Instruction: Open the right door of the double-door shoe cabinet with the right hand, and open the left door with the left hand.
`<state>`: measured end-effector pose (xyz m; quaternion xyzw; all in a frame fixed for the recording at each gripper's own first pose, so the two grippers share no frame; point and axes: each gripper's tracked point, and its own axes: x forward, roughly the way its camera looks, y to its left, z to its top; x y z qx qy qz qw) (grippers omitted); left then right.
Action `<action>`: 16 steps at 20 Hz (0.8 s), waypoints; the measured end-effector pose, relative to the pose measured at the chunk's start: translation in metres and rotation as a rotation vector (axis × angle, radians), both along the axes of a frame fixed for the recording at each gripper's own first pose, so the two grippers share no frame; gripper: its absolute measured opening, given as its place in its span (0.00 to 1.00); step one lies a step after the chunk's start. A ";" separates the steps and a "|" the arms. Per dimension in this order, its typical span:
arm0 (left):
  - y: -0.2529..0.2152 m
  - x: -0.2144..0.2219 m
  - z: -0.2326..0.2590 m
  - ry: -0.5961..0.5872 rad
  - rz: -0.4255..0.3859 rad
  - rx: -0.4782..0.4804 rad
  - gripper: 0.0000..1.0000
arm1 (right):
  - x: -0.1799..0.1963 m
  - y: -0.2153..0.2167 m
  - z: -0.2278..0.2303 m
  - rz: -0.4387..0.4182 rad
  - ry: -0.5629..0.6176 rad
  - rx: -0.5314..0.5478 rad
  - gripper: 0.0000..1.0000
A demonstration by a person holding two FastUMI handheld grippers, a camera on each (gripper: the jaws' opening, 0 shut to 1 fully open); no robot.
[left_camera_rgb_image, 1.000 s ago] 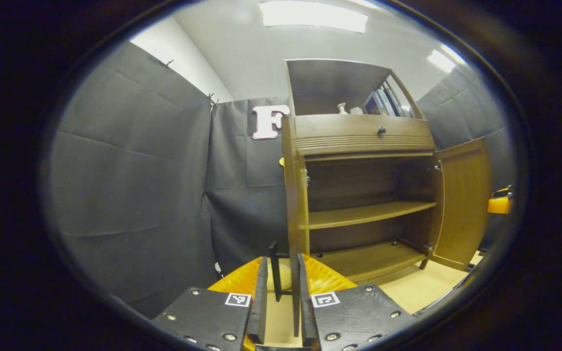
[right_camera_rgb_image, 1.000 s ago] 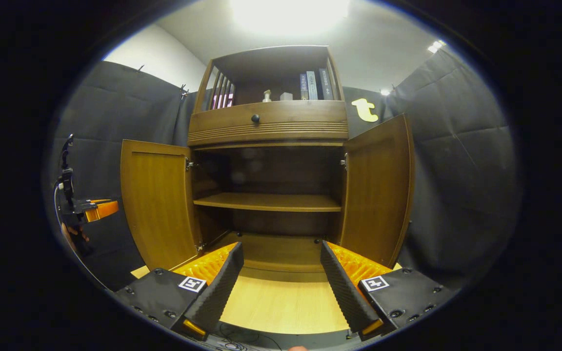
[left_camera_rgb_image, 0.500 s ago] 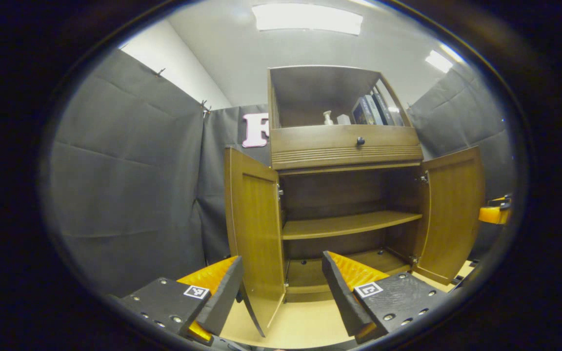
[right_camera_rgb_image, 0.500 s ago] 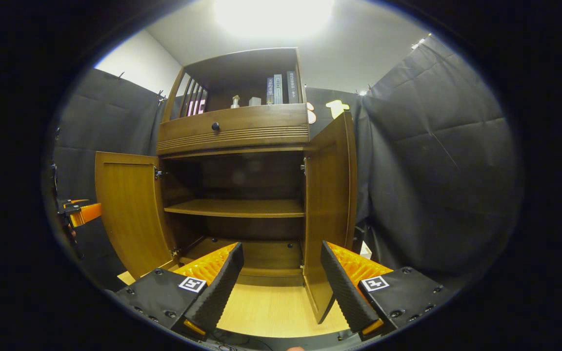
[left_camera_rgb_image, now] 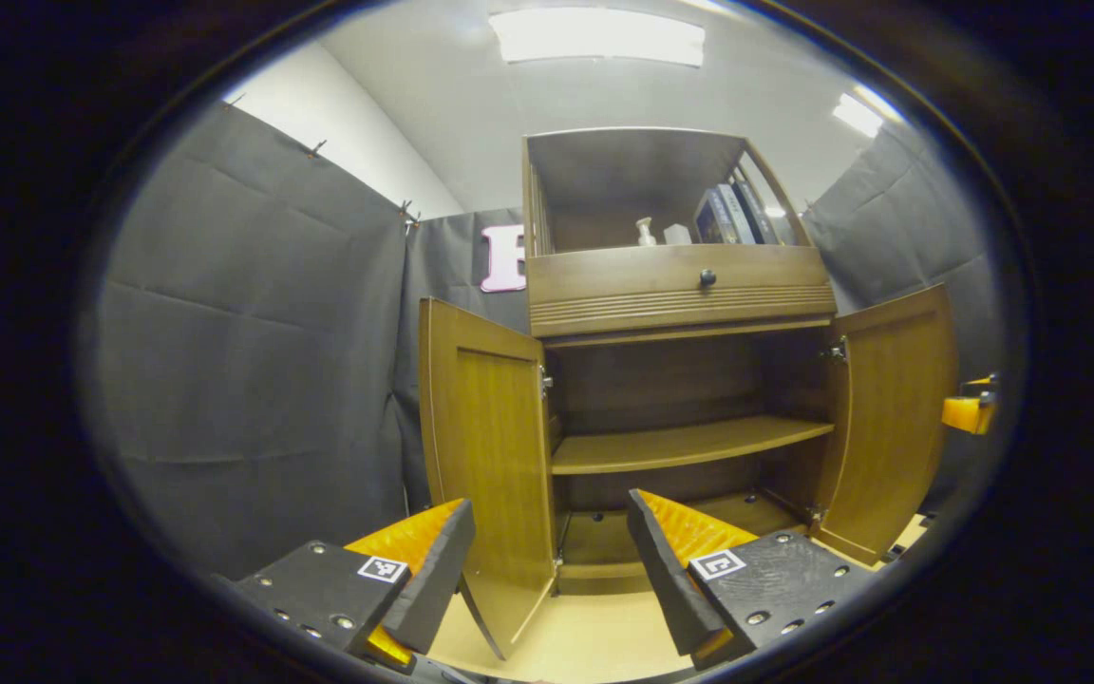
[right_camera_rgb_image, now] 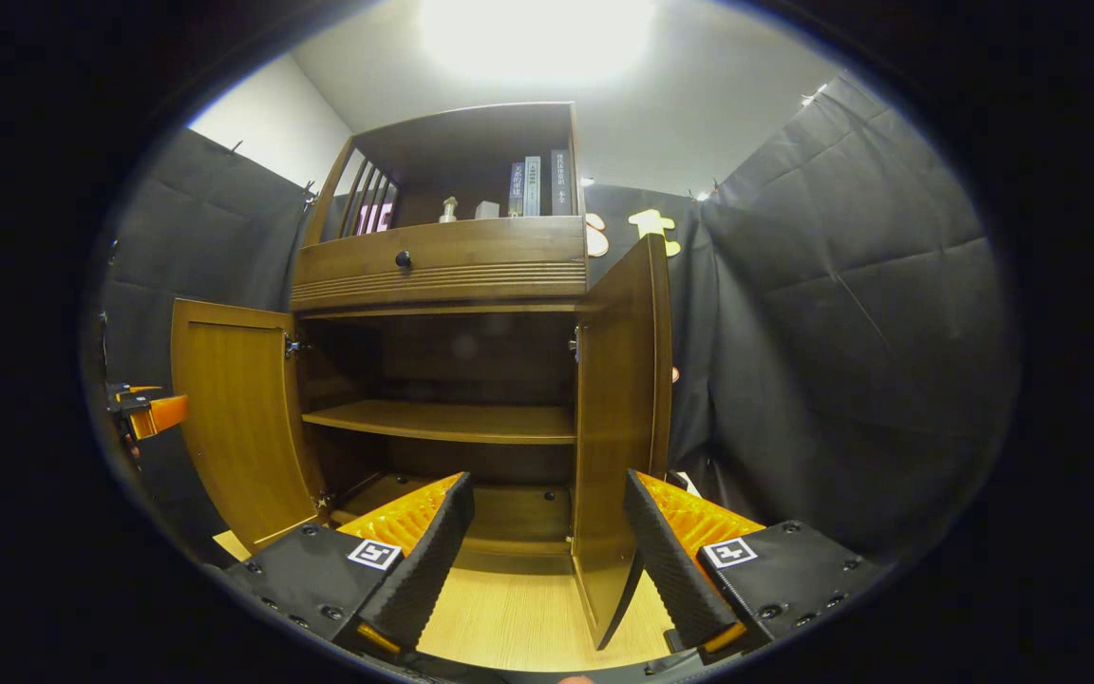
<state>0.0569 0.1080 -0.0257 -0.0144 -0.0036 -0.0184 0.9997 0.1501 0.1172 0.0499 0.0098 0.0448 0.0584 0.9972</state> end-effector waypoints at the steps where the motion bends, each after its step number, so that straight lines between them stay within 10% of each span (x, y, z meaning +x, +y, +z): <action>1: 0.000 0.000 0.000 0.002 0.003 0.000 0.94 | 0.001 -0.002 -0.001 -0.005 0.000 -0.001 0.96; 16: 0.006 -0.002 0.006 -0.009 0.030 0.027 0.94 | 0.005 -0.001 0.000 -0.023 -0.011 0.003 0.96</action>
